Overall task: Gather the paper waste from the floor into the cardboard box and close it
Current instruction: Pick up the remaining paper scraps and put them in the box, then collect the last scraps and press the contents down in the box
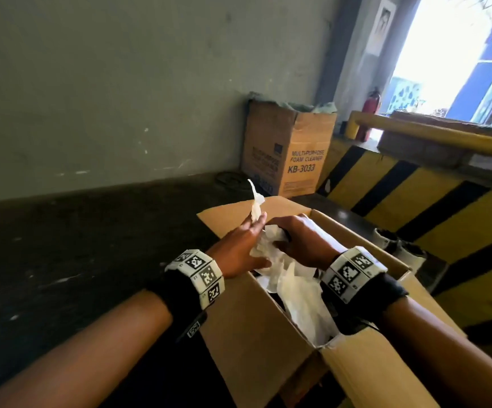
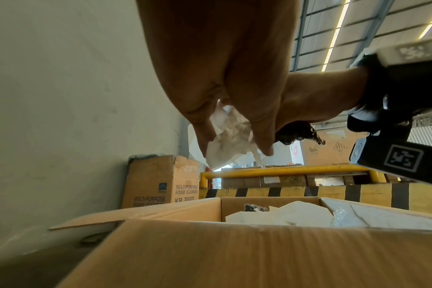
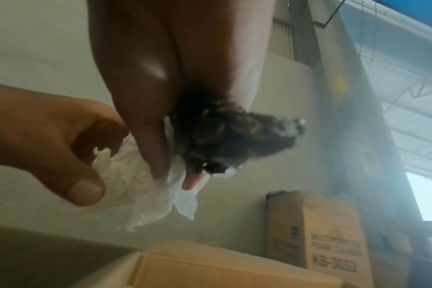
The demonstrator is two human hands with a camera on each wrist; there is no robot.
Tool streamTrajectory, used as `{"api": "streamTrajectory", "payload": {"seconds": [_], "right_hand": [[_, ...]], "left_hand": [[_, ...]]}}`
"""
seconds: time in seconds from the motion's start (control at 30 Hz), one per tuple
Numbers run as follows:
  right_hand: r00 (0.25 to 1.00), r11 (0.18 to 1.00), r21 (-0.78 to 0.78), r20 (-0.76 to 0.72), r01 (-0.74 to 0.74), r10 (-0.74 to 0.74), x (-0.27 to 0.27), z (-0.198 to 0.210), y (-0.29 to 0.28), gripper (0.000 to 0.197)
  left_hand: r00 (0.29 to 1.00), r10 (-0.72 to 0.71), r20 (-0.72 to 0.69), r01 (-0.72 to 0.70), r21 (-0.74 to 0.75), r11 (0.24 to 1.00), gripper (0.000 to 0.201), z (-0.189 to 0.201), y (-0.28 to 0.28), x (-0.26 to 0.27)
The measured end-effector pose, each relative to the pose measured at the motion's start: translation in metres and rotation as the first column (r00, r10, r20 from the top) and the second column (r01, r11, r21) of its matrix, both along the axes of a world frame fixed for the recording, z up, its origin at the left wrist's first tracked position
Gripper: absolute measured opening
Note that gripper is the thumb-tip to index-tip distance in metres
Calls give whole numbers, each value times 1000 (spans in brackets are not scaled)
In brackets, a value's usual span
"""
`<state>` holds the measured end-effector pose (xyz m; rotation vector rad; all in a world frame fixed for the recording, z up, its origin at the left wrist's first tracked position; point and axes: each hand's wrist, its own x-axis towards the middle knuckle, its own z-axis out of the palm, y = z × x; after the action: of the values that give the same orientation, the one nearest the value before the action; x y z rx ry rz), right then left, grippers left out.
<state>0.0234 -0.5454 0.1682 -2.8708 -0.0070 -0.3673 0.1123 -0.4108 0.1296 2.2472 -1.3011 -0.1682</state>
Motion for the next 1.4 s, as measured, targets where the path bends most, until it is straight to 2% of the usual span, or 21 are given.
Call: {"api": "streamTrajectory", "payload": {"seconds": [0.13,0.2,0.23,0.3,0.33,0.4,0.43,0.5,0.6,0.7,0.8,0.93,1.07,1.1,1.23,1.3,1.4], "right_hand": [[991,999,-13,-129,32,-34,11,-14,-49,27],[943,997,-58,-327,50,-66,14,-23,-64,36],[883,996,-57,-460,72,-90,16,-27,-68,43],[717,995,7,-694,96,-64,20,-36,-77,57],[659,996,8,-751,89,-53,22,-39,-80,68],[649,997,-60,-757,58,-83,28,-43,-85,85],[662,996,-65,-745,54,-85,32,-43,-85,86],[702,995,-60,-706,76,-96,38,-34,-78,85],[792,987,-155,-597,41,-126,46,-9,-52,90],[868,990,-139,-496,-36,-38,59,8,-9,79],[877,979,-110,-469,-174,103,71,10,49,73],[813,941,-47,-519,-334,263,88,-11,140,80],[705,868,45,-563,-494,431,88,-53,225,84],[673,849,71,-577,-523,463,84,-66,248,83],[565,800,186,-618,-570,547,64,-120,317,76],[532,789,188,-646,-585,548,58,-151,344,89],[513,800,142,-699,-583,498,55,-189,370,88]], "left_hand": [[1000,1,-18,2,136,991,91,-19,-43,8],[999,-6,-40,16,263,965,85,-30,-55,12],[1000,-6,-21,14,358,934,80,-34,-57,13],[999,-7,43,-17,529,848,75,-40,-58,12],[998,-12,61,-25,574,818,74,-40,-57,11],[997,-29,73,-21,597,802,74,-38,-55,12],[997,-32,69,-16,599,801,73,-37,-52,13],[997,-36,74,-11,561,828,72,-31,-41,15],[993,-12,118,-43,450,892,71,-17,-8,14],[984,71,166,-132,392,910,68,-7,45,16],[966,185,179,-240,373,896,71,-8,117,13],[921,360,148,-389,405,827,77,-27,227,-2],[876,480,55,-451,447,772,114,-70,326,-27],[860,509,32,-465,461,756,117,-82,350,-36],[814,579,-46,-481,505,717,96,-124,412,-72],[815,575,-70,-458,529,714,106,-146,433,-89],[818,566,-100,-422,564,710,107,-173,452,-108]]}}
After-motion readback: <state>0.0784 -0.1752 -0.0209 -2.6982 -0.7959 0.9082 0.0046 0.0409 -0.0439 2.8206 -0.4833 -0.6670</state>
